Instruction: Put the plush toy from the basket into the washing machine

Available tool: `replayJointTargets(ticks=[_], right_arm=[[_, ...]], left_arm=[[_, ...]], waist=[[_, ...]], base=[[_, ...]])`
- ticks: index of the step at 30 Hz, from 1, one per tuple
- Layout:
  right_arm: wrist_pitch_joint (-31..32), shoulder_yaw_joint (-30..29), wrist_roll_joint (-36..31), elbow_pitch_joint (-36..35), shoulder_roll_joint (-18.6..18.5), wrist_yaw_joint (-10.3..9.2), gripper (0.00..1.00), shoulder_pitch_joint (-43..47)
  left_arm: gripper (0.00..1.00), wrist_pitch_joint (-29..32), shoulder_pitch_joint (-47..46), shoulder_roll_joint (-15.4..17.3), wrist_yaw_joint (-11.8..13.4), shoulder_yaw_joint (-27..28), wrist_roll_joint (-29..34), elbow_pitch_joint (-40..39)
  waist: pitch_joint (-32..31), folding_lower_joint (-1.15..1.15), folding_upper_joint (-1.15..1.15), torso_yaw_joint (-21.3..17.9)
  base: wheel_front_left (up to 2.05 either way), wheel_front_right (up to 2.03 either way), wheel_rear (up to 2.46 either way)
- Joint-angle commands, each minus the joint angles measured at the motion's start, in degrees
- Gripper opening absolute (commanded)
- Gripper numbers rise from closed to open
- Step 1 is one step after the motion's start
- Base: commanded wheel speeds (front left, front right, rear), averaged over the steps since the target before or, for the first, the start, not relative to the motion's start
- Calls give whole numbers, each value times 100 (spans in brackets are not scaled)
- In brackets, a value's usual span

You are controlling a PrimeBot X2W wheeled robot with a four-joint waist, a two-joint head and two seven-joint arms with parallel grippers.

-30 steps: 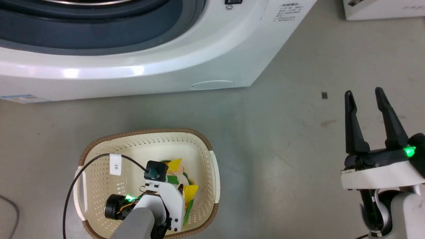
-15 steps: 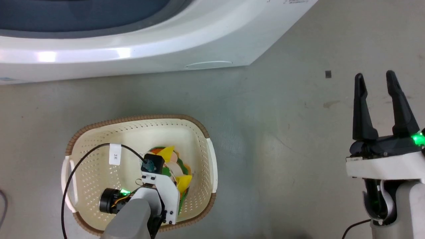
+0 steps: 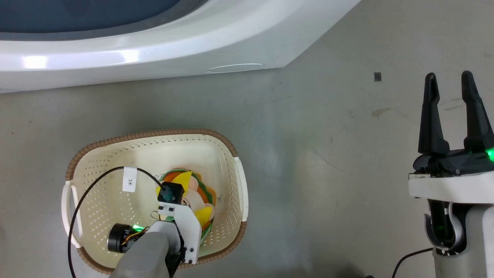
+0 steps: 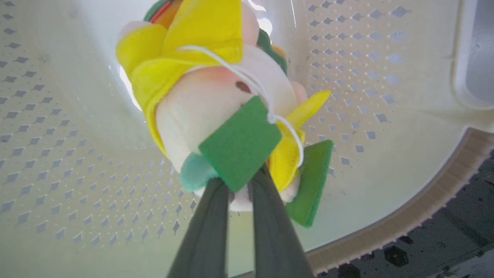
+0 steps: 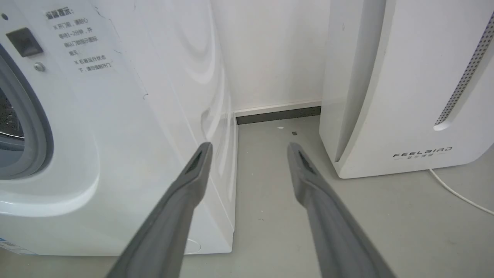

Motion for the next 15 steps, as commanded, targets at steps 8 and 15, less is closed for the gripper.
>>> replayJointTargets(ticks=[8, 15], right_arm=[[-152, -54, 174, 155, -2, -4, 100, -112], [-168, -89, 134, 351, -3, -4, 100, 149]], left_arm=[[0, -225, -162, -28, -181, -318, -347, 630], [0, -541, 141, -103, -338, -387, -456, 705]], waist=[[-254, 0, 0, 17], [-935, 0, 0, 154]], base=[[0, 0, 0], [0, 0, 0]])
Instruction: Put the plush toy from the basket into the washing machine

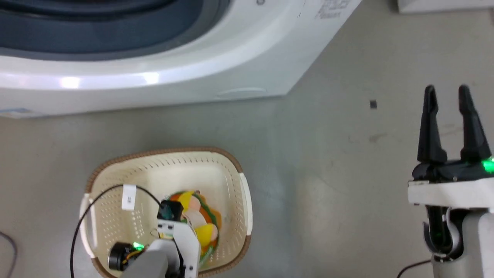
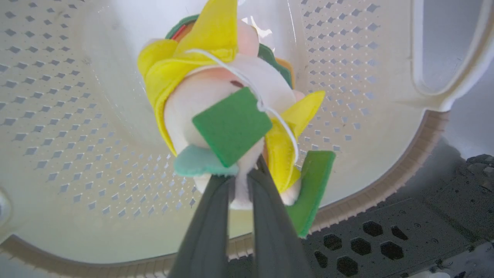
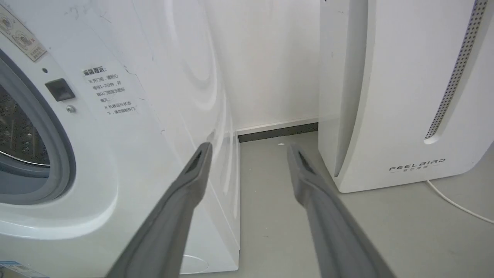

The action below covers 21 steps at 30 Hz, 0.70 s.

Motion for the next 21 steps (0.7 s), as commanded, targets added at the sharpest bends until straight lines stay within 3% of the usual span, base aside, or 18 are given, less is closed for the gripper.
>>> replayJointTargets(ticks=[1, 8, 21], right_arm=[[-25, 9, -33, 51, -3, -4, 100, 120], [-25, -5, -116, 193, -3, -4, 100, 468], [-25, -122, -206, 390, -3, -4, 100, 1155]], left_arm=[[0, -108, 167, -12, -63, -35, -12, 21], [0, -562, 489, -92, -314, -67, -111, 21], [0, -1393, 1061, -179, -545, -329, -123, -3]], waist=[[-387, 0, 0, 100], [-1109, 0, 0, 323], [-2214, 0, 0, 742]], base=[[0, 0, 0], [0, 0, 0], [0, 0, 0]])
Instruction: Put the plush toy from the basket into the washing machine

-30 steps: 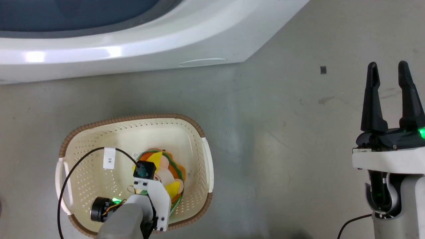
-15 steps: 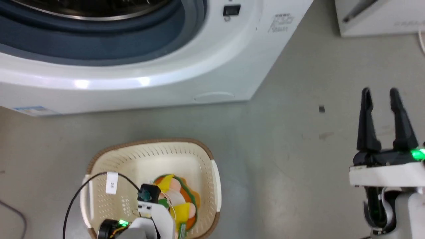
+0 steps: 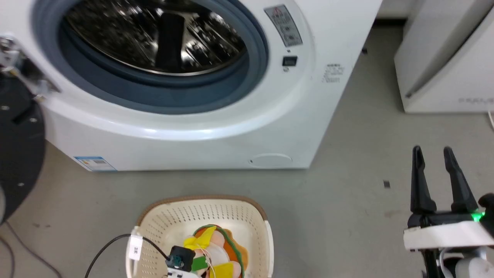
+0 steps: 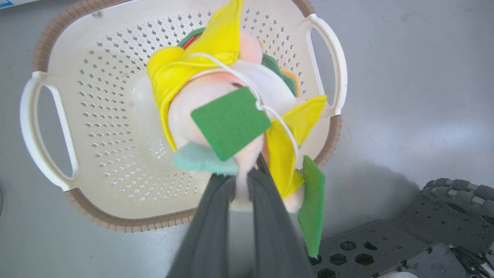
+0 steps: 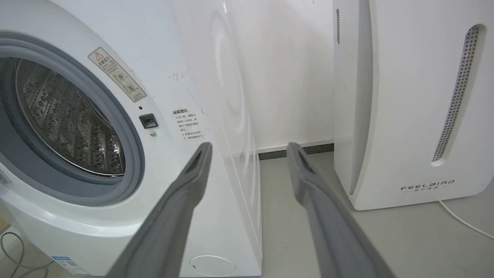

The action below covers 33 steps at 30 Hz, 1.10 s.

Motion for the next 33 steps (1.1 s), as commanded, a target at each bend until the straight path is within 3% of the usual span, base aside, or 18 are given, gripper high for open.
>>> replayJointTargets(ticks=[1, 7, 13, 24, 33], right_arm=[[-25, -34, -49, 37, -3, -4, 100, 160], [-25, -76, -55, 67, -3, -4, 100, 395], [-25, -84, -54, 61, -3, -4, 100, 539], [-25, -86, -41, 32, -3, -4, 100, 592], [-25, -65, -24, -3, -3, -4, 100, 501]], left_arm=[[0, -157, 96, -1, -24, -25, -15, -35], [0, -423, 227, -10, -36, -28, -44, -286], [0, -466, 300, 91, 202, 208, 48, -1145], [0, -469, 698, 403, 715, 1093, 635, -3173], [0, -469, 807, 340, 941, 2095, 1261, -4491]], waist=[[-318, 1, 0, 196], [-636, 1, 0, 366], [-817, 1, 0, 514], [-913, 1, 0, 608], [-806, 1, 0, 476]], base=[[0, 0, 0], [0, 0, 0], [0, 0, 0], [0, 0, 0], [0, 0, 0]])
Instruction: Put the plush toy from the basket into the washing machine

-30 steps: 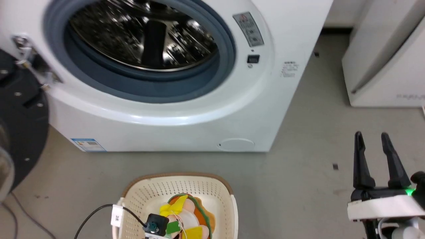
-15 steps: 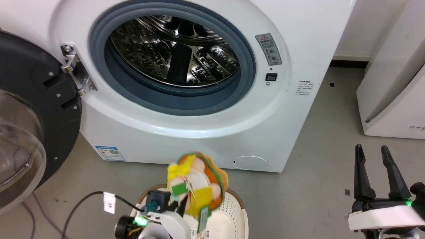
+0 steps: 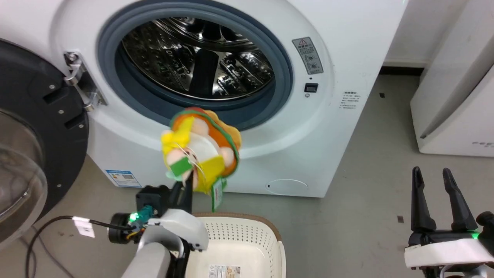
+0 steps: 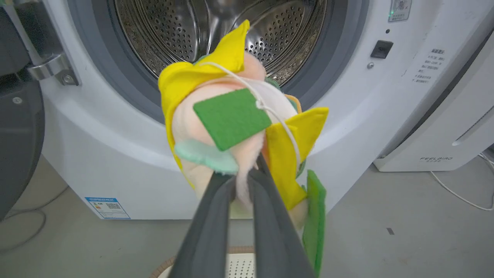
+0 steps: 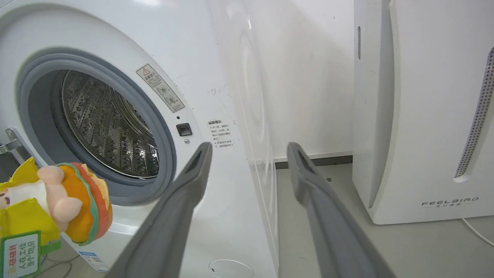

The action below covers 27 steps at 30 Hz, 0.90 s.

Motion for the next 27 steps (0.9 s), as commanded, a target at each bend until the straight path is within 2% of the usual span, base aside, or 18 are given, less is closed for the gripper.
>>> replayJointTargets(ticks=[1, 12, 27], right_arm=[[-25, 7, -8, -30, -3, -4, 100, -11], [-25, 90, -14, -118, -3, -4, 100, -452], [-25, 246, -20, -370, -3, -4, 100, -1036]], left_arm=[[0, -31, 19, -18, 36, 122, 105, -102], [0, -31, -923, -96, -63, 1124, 568, -84], [0, -31, -2515, 246, -198, 2003, 1052, 506]], waist=[[57, 1, 0, -54], [770, 1, 0, -537], [1824, 1, 0, -1175]], base=[[0, 0, 0], [0, 0, 0], [0, 0, 0]])
